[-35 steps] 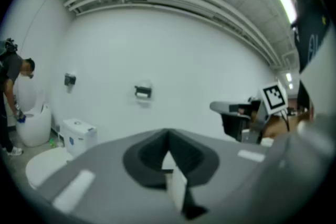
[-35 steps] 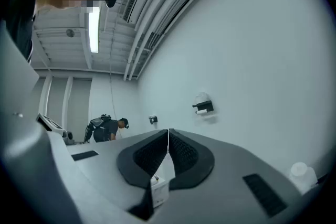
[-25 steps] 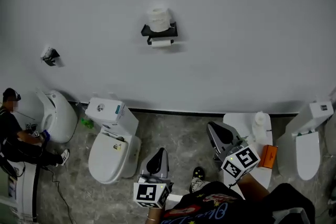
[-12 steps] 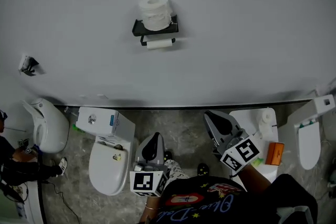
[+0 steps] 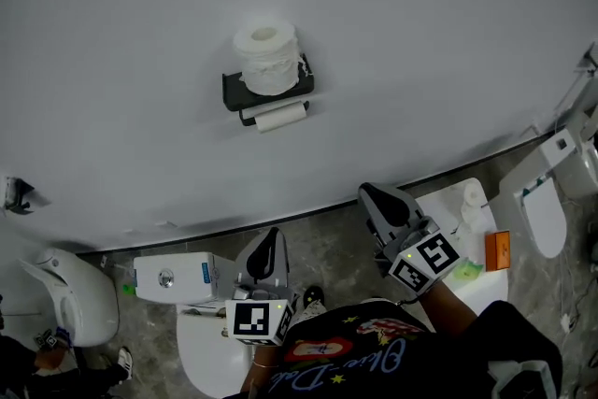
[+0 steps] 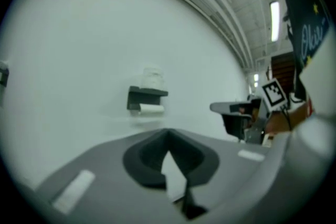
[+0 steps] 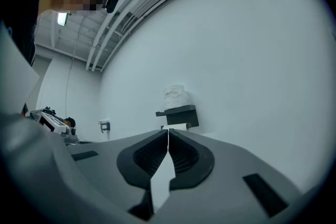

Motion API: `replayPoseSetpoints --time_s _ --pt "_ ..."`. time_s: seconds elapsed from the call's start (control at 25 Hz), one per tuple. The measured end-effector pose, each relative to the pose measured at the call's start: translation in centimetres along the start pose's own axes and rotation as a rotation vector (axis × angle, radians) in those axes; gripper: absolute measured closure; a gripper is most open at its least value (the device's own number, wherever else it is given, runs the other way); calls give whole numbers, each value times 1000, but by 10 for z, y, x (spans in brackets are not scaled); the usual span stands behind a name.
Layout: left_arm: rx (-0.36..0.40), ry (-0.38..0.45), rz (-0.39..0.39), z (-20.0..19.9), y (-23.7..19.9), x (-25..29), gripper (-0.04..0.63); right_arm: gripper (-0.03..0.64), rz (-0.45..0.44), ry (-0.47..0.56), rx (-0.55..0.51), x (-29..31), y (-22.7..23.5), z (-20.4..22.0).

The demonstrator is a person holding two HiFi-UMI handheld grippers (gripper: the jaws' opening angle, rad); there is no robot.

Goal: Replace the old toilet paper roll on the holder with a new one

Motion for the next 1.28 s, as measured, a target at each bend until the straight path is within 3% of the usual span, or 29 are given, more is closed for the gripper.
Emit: replayPoseSetpoints --time_s 0.24,0.44,0.64,0.92,1.08,1.2,1.28 --pt "-7 -41 67 6 -37 10 609 603 71 5 30 27 -15 10" --pt "-114 12 54 -3 -51 29 609 603 69 -9 28 36 -9 4" --pt "-173 115 108 -18 -56 72 607 603 87 4 7 33 13 -13" --pt "-558 373 124 -21 -85 124 603 603 134 9 -4 26 36 -17" --pt "-818 499 155 -17 -97 152 419 603 165 13 -6 20 47 -20" --pt "-973 554 196 -13 -102 171 376 603 185 10 -8 17 51 -18" --pt "-1005 565 198 -9 -107 179 370 603 199 4 -6 15 53 -17"
Point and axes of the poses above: the fingertips, and each gripper's own axes: x forward along the fingers, y to its right, z out of its underside, the point moved 4 cm from there along -x, backward along the fingers, and after that the axes turned 10 degrees about z, right-handed, at the moved point
